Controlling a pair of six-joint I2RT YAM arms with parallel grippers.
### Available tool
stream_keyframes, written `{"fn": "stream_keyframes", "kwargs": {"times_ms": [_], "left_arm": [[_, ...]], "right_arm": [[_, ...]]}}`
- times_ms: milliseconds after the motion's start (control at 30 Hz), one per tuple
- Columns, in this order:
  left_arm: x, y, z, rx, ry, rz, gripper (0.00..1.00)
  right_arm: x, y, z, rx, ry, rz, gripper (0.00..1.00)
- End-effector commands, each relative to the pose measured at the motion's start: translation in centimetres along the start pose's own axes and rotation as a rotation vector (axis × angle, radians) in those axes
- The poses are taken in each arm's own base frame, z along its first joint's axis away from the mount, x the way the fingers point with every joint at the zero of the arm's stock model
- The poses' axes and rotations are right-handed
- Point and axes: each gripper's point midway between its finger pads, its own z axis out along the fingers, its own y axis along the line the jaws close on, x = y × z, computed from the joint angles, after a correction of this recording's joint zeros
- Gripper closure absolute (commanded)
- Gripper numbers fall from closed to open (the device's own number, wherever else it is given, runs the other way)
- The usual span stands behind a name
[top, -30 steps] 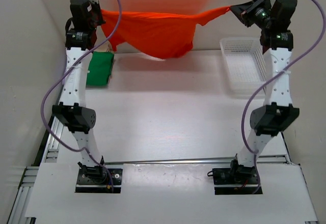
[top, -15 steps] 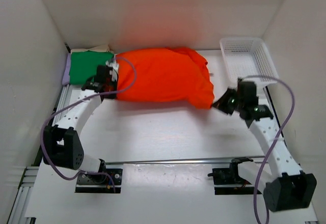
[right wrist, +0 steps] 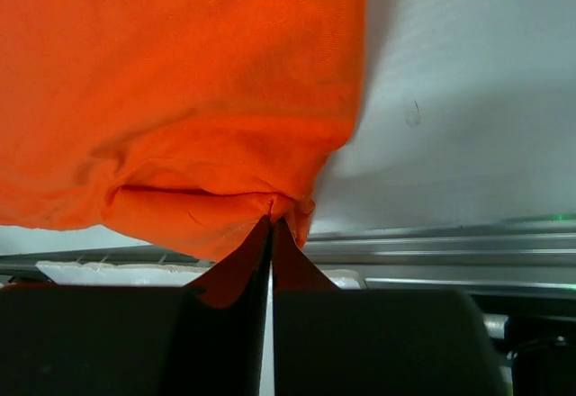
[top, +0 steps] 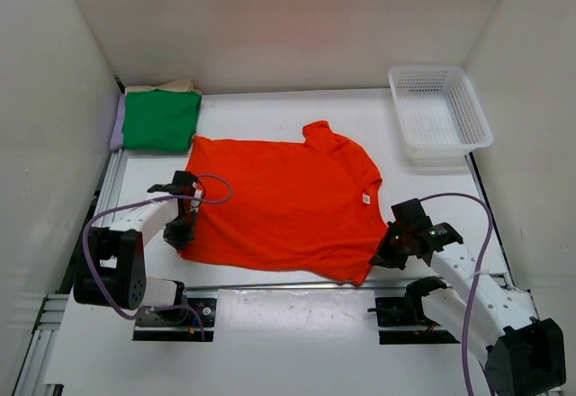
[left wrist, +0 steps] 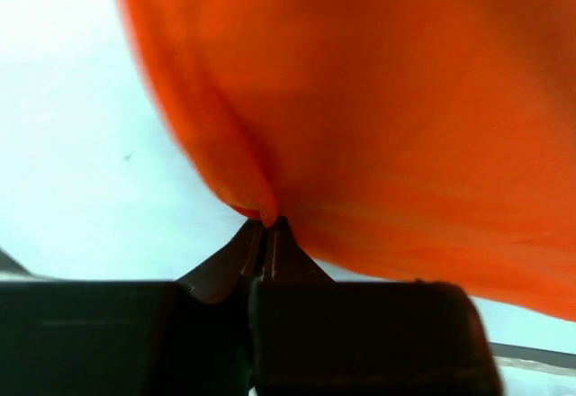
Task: Fold and stack the t-shirts
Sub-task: Flatten out the tshirt, then grap the side of the flattened tshirt closest away from the robot with both arms
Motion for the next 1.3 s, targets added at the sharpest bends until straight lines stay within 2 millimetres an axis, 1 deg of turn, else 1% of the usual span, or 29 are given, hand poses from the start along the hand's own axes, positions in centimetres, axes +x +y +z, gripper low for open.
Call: {"fn": "stream_keyframes", "kwargs": {"times_ms": [0,67,133,167,233,267,300,367,400,433,467,500,567,600,633,667,767,800,833,867,900,967,1033,1067,1133,1167,1200,1233,1267], "left_arm": [[0.9,1.8,-0.8,-0.062,0.001,-0.037,0.90],[1.5,2.2,-1.2,-0.072,0.012,-0.044,0.90],[2.4,2.2,-1.7,-0.071,0.046,-0.036,0.90],[2.2,2.3,-2.0,-0.072,0.045,-0.036,0.90],[1.4,2.7,-2.7,-0.073,0.018,-0.054,0.88],[1.0,2.9,-3.0,-0.082,0.006,-0.056,0.85],[0.1,3.2,-3.5,-0.084,-0.018,-0.072,0.84],[-0.7,3.4,-3.9,-0.085,-0.036,-0.076,0.84],[-1.7,3.5,-4.2,-0.086,-0.057,-0.081,0.82],[-2.3,3.4,-4.1,-0.076,-0.059,-0.082,0.82],[-2.6,3.4,-4.1,-0.068,-0.057,-0.092,0.82],[-3.7,3.6,-4.4,-0.069,-0.079,-0.097,0.82],[-4.2,3.1,-3.8,-0.034,-0.049,-0.098,0.84],[-5.1,3.4,-3.9,-0.036,-0.062,-0.110,0.85],[-5.4,3.1,-3.8,-0.020,-0.057,-0.108,0.86],[-5.5,3.1,-3.3,-0.009,-0.033,-0.112,0.86],[-6.3,3.7,-2.7,-0.034,-0.013,-0.118,0.86],[-6.2,3.8,-2.4,-0.042,0.001,-0.115,0.86],[-6.6,3.8,-2.4,-0.042,-0.001,-0.116,0.86],[-7.0,3.9,-2.4,-0.043,-0.005,-0.117,0.86],[-6.9,4.0,-2.1,-0.051,0.009,-0.114,0.86],[-7.8,4.4,-2.6,-0.054,-0.017,-0.129,0.85],[-8.3,4.4,-2.9,-0.044,-0.033,-0.132,0.83],[-8.7,4.5,-3.2,-0.044,-0.045,-0.135,0.81],[-9.0,4.5,-2.9,-0.044,-0.038,-0.133,0.81],[-9.4,4.6,-3.2,-0.045,-0.050,-0.136,0.80],[-9.3,4.5,-2.9,-0.044,-0.038,-0.133,0.80],[-9.6,4.5,-2.9,-0.044,-0.038,-0.133,0.80],[-9.8,4.8,-3.0,-0.046,-0.046,-0.144,0.80]], "right_arm": [[2.0,-1.3,-0.3,0.041,0.068,0.049,1.00],[2.3,-1.2,-0.5,0.030,0.076,0.041,1.00],[2.0,-0.9,-0.9,0.020,0.069,0.013,1.00],[1.7,-0.7,-1.1,0.018,0.055,0.010,1.00],[0.4,0.1,-1.9,0.007,0.001,-0.008,1.00],[0.0,0.2,-1.9,0.022,-0.002,-0.020,1.00],[-0.4,0.3,-2.1,0.028,-0.011,-0.044,1.00],[-1.7,1.8,-2.7,0.017,-0.021,-0.075,1.00],[-2.3,2.1,-2.9,0.025,-0.031,-0.100,1.00],[-3.4,3.0,-3.2,0.027,-0.054,-0.114,1.00],[-3.9,3.5,-3.4,0.020,-0.062,-0.128,1.00],[-4.5,3.6,-3.1,0.037,-0.064,-0.146,1.00],[-5.7,4.9,-3.2,0.014,-0.088,-0.170,1.00],[-6.1,4.8,-2.9,0.021,-0.089,-0.168,1.00],[-6.8,5.1,-2.6,0.024,-0.093,-0.173,1.00],[-7.0,5.1,-2.2,0.030,-0.087,-0.181,1.00],[-8.7,5.8,-1.7,0.028,-0.105,-0.205,1.00],[-8.7,5.7,-1.2,0.044,-0.086,-0.216,1.00],[-9.2,6.2,-1.4,0.040,-0.092,-0.229,1.00],[-9.6,6.1,-1.3,0.055,-0.099,-0.251,1.00],[-10.0,5.8,-0.9,0.084,-0.097,-0.249,1.00],[-11.1,6.1,-0.9,0.089,-0.118,-0.267,1.00],[-11.6,6.4,-0.5,0.093,-0.113,-0.276,1.00],[-11.7,6.0,-0.1,0.108,-0.099,-0.274,1.00],[-12.5,6.8,-0.2,0.096,-0.115,-0.287,1.00],[-12.4,6.7,0.0,0.102,-0.107,-0.286,1.00],[-12.8,6.7,0.2,0.114,-0.110,-0.295,1.00],[-13.2,7.1,-0.1,0.105,-0.121,-0.307,1.00],[-13.3,6.8,0.2,0.116,-0.112,-0.297,1.00]]}}
